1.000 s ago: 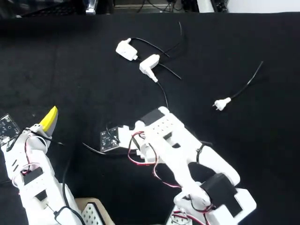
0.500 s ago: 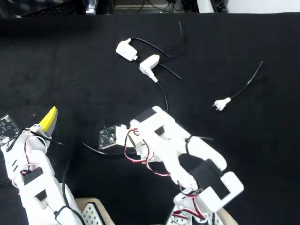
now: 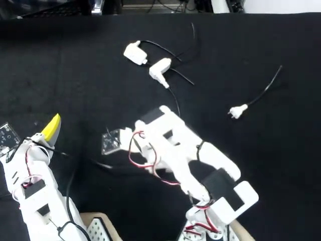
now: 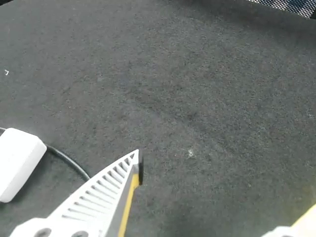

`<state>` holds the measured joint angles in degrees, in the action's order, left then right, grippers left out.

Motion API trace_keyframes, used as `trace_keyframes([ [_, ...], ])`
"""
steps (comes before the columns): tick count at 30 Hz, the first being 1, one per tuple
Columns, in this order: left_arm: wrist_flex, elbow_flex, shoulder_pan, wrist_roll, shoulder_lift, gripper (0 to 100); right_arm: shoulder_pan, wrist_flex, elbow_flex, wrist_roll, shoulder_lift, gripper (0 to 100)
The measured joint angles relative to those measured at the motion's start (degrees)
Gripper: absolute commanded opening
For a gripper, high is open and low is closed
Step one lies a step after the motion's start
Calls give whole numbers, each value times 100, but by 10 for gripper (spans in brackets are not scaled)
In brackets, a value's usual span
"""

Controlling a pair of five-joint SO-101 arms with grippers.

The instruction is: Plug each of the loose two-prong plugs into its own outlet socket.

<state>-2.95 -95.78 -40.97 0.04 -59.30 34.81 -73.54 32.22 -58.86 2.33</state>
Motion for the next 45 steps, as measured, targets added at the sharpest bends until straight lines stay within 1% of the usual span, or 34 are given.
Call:
trace_keyframes([
  [8, 0, 0, 0, 0, 0, 522, 0, -18, -1327, 9, 0, 12],
  [12, 0, 0, 0, 0, 0, 522, -334, 448, -1890, 9, 0, 13],
  [15, 0, 0, 0, 0, 0, 522, -791, 1248, -2031, 9, 9, 13],
  [20, 0, 0, 0, 0, 0, 522, -1345, 3059, -2031, 9, 9, 14],
  [25, 0, 0, 0, 0, 0, 522, -1565, 4677, -2031, 9, 281, 15],
  [29, 0, 0, 0, 0, 0, 522, -1582, 5231, -2365, 9, 1169, 15],
  [32, 0, 0, 0, 0, 0, 522, -1662, 5275, -2989, 53, 1996, 16],
  [35, 0, 0, 0, 0, 0, 522, -1705, 4695, -3613, 536, 2251, 34],
  [39, 0, 0, 0, 0, 0, 522, -1705, 3789, -4273, 1073, 2330, 146],
  [42, 0, 0, 0, 0, 0, 522, -1732, 3446, -4325, 1169, 2505, 220],
  [45, 0, 0, 0, 0, 0, 522, -1741, 3191, -4343, 1204, 2699, 269],
])
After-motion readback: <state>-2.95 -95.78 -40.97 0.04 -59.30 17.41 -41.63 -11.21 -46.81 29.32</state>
